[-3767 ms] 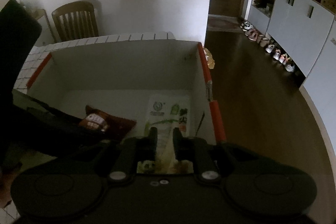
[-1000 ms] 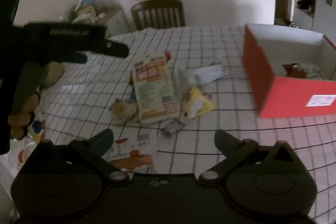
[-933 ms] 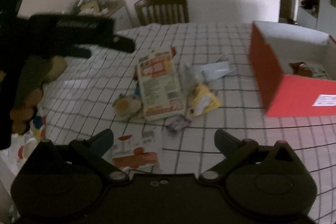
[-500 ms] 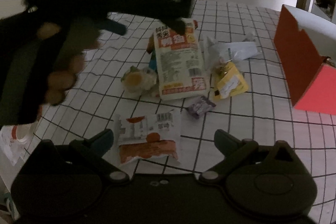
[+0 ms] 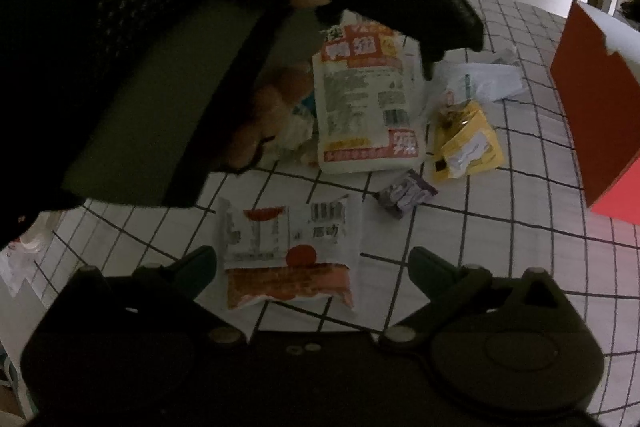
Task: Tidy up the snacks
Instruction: 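Grasp the YACHI duck-wing packet with the left tool while the right tool grasps the white-red packet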
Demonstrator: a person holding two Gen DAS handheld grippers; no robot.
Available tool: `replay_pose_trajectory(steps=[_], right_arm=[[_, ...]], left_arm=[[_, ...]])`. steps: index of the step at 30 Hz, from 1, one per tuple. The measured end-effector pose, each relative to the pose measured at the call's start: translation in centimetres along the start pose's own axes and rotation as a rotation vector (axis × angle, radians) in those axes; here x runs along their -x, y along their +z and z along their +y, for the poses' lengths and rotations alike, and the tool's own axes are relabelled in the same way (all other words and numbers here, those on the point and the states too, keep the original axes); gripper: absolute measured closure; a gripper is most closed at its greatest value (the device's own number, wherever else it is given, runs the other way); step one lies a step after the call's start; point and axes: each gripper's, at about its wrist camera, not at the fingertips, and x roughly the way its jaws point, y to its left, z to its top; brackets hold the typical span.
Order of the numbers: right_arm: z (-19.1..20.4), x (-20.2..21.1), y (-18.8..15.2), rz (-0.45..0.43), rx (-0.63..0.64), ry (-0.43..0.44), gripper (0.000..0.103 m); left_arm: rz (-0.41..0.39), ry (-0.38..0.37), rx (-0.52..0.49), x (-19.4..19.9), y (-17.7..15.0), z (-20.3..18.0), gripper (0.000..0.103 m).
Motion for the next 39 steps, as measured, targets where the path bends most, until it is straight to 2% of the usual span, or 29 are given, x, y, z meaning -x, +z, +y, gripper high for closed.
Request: replay_pose_trajectory(steps=[8, 10, 15, 18, 20, 21, 23, 29, 35, 39], right_arm=[[0.8, -2.2, 0.1, 0.034, 0.007, 0.041, 0.001], [1.4, -2.8, 0.1, 0.035, 0.036, 0.025, 0.002], [2.4, -3.2, -0.2, 0.028, 0.096, 0.012, 0.009], [2.8, -3.2, -0.5, 0.028, 0.115, 0.017, 0.018], [2.8, -3.0, -0.7, 0.025, 0.118, 0.023, 0.022], [2.8, -2.8, -0.7, 0.019, 0.113, 0.024, 0.029], [2.9, -2.7, -0.8, 0.014, 0.106, 0.027, 0.031], [2.3, -2.0, -1.1, 0.000, 0.112, 0.010, 0.036], [-0.2, -1.2, -1.8, -0.002, 0.019, 0.010, 0.038], [-2.2, -0.3, -2.7, -0.013, -0.059, 0.001, 0.039]], left_arm=[[0.061, -0.002, 0.073, -1.3, 0.1, 0.8, 0.001], [0.061, 0.005, 0.074, -1.4, 0.0, 0.8, 0.001], [0.065, 0.021, 0.053, -1.8, 0.1, 0.3, 0.007], [0.058, 0.030, 0.043, -1.8, 0.4, 0.1, 0.015], [0.052, 0.045, 0.036, -1.7, 0.6, 0.1, 0.031], [0.048, 0.046, 0.035, -1.6, 0.6, 0.1, 0.034], [0.039, 0.042, 0.037, -1.2, 0.8, 0.3, 0.051], [0.042, -0.004, 0.076, -0.2, 0.9, 1.4, 0.060], [0.037, -0.100, 0.135, 1.3, 0.3, 3.7, 0.067], [0.038, -0.139, 0.165, 2.1, -0.3, 4.8, 0.071]])
